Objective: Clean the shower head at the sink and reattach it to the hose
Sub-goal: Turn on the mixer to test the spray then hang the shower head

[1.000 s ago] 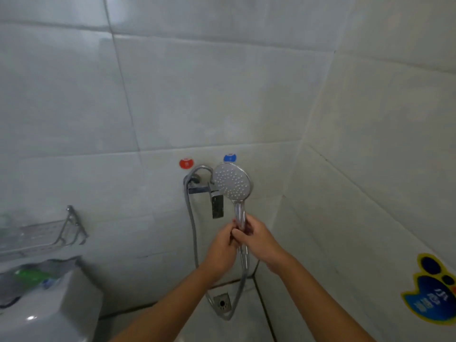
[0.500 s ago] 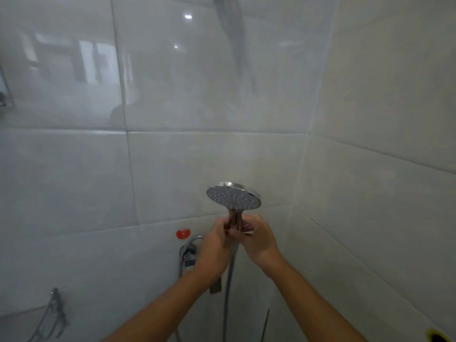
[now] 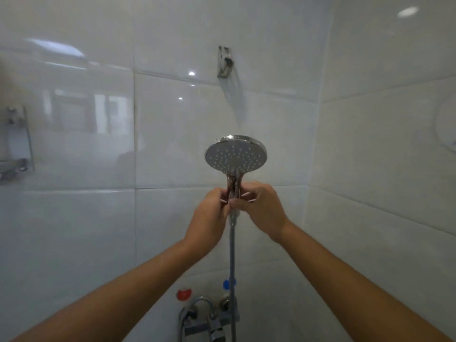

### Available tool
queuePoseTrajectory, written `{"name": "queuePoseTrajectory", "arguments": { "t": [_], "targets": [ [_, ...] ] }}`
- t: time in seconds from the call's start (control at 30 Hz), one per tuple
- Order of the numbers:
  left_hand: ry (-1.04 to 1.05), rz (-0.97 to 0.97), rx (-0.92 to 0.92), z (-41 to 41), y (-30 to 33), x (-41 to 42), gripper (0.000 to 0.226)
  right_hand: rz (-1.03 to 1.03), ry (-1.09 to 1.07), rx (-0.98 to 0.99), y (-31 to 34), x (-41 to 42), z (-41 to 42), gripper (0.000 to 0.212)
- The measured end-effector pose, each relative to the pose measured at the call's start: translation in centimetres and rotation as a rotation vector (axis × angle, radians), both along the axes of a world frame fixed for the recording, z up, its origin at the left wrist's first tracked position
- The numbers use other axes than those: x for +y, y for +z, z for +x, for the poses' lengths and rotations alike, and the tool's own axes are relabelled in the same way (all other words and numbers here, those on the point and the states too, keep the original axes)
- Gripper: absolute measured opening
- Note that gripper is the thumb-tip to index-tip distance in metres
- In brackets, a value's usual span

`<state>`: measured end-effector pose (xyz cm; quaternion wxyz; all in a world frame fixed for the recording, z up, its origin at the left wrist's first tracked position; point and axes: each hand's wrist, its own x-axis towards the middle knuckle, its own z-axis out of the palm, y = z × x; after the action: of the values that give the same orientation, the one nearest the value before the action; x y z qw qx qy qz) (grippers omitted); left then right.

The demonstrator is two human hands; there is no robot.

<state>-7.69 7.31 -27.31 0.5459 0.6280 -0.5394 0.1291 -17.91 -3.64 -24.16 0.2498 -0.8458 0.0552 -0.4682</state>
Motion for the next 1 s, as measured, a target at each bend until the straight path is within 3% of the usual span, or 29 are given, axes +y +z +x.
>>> {"name": "queuePoseTrajectory", "arguments": {
  "t": [0.23,0.7,1.0],
  "targets": [
    [0.054,-0.104,-0.137,1.2,9.2,0.1,0.006,0.019,0.169,-0.083,9.5,0.6,0.3,0.02],
    [0.168,-0.16,-0.454,2.2,26.4,0.1,0.014,-0.037,0.115,-0.187,25.3,-0.4,1.0,0.024],
    [0.181,-0.23,-0.519,3.2,32.6,-1.1,0.021,-0.027,0.109,-0.304,31.1,-1.5,2.4,0.024]
  ]
}}
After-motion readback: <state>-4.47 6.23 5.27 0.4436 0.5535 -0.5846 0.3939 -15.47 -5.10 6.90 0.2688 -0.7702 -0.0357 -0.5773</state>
